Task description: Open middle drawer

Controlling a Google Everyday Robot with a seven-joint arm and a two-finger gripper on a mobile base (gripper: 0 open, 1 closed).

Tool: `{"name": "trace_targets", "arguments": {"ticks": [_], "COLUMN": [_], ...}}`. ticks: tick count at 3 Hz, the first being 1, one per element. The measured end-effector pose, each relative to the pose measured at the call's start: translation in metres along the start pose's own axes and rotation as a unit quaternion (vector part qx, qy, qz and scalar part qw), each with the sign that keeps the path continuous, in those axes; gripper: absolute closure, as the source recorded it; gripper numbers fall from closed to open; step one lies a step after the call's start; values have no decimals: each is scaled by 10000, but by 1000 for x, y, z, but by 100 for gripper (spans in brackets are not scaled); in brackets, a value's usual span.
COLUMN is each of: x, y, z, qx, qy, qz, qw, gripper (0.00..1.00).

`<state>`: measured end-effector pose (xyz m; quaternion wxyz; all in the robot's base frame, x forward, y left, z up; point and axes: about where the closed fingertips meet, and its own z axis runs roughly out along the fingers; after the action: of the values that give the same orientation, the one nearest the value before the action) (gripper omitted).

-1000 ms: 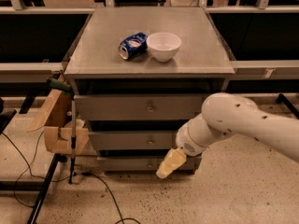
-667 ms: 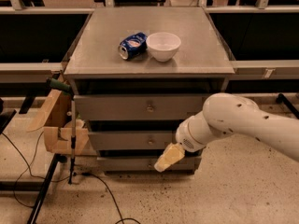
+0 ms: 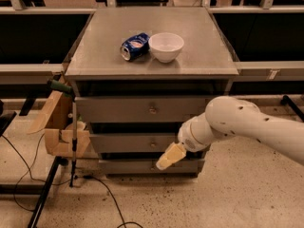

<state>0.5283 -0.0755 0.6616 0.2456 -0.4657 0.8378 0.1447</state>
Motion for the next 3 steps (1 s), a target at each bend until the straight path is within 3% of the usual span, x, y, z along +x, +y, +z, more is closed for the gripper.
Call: {"name": "trace_targets", "arguments": {"ticks": [1,2,3], "x": [-12,-13,-13], "y": [-30,-66,-67], "z": [34,89,90], "qx": [82,-8,-8], "qy": [-162,-28,-28], "qz": [7,118,118], "qw": [9998,9999,9999], "gripper": [0,0,0]}}
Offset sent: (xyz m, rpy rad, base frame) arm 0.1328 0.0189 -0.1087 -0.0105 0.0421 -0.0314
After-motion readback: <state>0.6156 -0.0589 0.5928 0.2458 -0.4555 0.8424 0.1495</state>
